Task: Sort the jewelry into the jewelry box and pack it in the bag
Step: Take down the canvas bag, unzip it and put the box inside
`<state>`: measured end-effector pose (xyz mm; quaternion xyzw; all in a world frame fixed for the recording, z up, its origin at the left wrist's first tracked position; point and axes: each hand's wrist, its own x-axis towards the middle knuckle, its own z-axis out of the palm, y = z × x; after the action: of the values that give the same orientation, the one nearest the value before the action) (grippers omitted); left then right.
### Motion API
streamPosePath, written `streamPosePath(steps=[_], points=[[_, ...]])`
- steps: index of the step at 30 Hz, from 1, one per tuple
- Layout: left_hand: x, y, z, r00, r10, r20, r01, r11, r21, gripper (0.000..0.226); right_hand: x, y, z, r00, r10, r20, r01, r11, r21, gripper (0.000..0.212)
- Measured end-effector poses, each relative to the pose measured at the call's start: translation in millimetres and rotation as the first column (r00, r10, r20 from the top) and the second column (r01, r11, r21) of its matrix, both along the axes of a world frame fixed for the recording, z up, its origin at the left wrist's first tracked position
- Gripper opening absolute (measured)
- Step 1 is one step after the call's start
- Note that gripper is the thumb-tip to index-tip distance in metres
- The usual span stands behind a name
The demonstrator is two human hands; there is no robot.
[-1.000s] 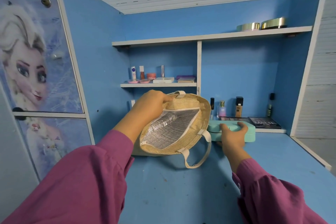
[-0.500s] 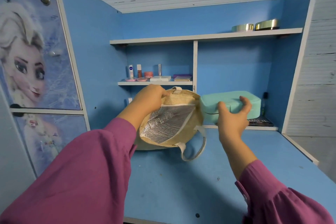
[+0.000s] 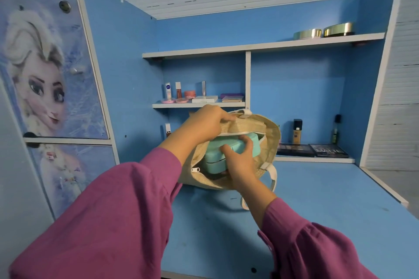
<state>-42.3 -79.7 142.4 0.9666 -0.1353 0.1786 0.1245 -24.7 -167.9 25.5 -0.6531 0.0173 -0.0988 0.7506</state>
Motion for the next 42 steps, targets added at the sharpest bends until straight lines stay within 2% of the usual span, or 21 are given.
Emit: streamPosePath(steps=[3, 8, 13, 15, 17, 19, 21, 24, 26, 30, 35, 38, 42], points=[[-2, -1, -1, 0.998, -0.060, -0.005, 0.060, 0.998, -0.032, 0.062, 13, 0, 4, 0.998, 0.050, -0.037, -0.049, 0.998, 0.030, 0.064], [-11, -4, 3, 0.994, -0.104, -0.024, 0.102, 0.992, -0.073, 0.057, 27, -1, -5, 0.987, 0.150, -0.066, -0.143, 0.985, 0.096, 0.063], [-6, -5, -12, 0.998, -0.056, -0.028, 0.055, 0.998, -0.027, 0.060, 28, -4, -17, 0.957, 0.235, -0.172, -0.234, 0.972, 0.028, 0.064], [-4, -5, -15, 0.998, -0.039, -0.047, 0.037, 0.998, -0.046, 0.061, 21, -10, -12, 0.945, 0.232, -0.230, -0.255, 0.964, -0.074, 0.062], [-4, -4, -16, 0.998, -0.035, -0.057, 0.032, 0.998, -0.050, 0.061, 15, -17, -7, 0.951, 0.182, -0.250, -0.253, 0.922, -0.292, 0.052], [-5, -3, -15, 0.997, -0.037, -0.065, 0.034, 0.998, -0.050, 0.062, 9, -22, -3, 0.970, 0.157, -0.187, -0.233, 0.824, -0.516, 0.031], [-7, -3, -14, 0.997, -0.038, -0.074, 0.035, 0.998, -0.043, 0.062, -1, -23, -1, 0.967, 0.225, -0.119, -0.250, 0.762, -0.597, 0.014], [-8, -5, -15, 0.997, -0.027, -0.074, 0.026, 1.000, -0.016, 0.063, -22, -13, 1, 0.894, 0.439, -0.090, -0.409, 0.716, -0.566, 0.017], [-8, -6, -16, 0.997, -0.023, -0.072, 0.022, 1.000, -0.003, 0.064, -30, -4, -2, 0.868, 0.495, -0.050, -0.438, 0.712, -0.549, 0.022], [-8, -1, -18, 0.996, -0.034, -0.080, 0.036, 0.999, 0.023, 0.062, -30, 6, -5, 0.870, 0.492, 0.044, -0.398, 0.750, -0.528, 0.015], [-8, 10, -21, 0.993, -0.065, -0.099, 0.068, 0.997, 0.028, 0.053, -26, 8, -9, 0.898, 0.427, 0.105, -0.334, 0.818, -0.469, 0.019], [-14, 15, -23, 0.994, -0.060, -0.089, 0.071, 0.989, 0.127, 0.051, -29, 5, -8, 0.913, 0.389, 0.122, -0.307, 0.853, -0.422, 0.020], [-32, 28, -28, 0.994, 0.025, -0.107, 0.005, 0.962, 0.271, 0.061, -31, 1, -3, 0.923, 0.358, 0.144, -0.278, 0.876, -0.395, 0.017]])
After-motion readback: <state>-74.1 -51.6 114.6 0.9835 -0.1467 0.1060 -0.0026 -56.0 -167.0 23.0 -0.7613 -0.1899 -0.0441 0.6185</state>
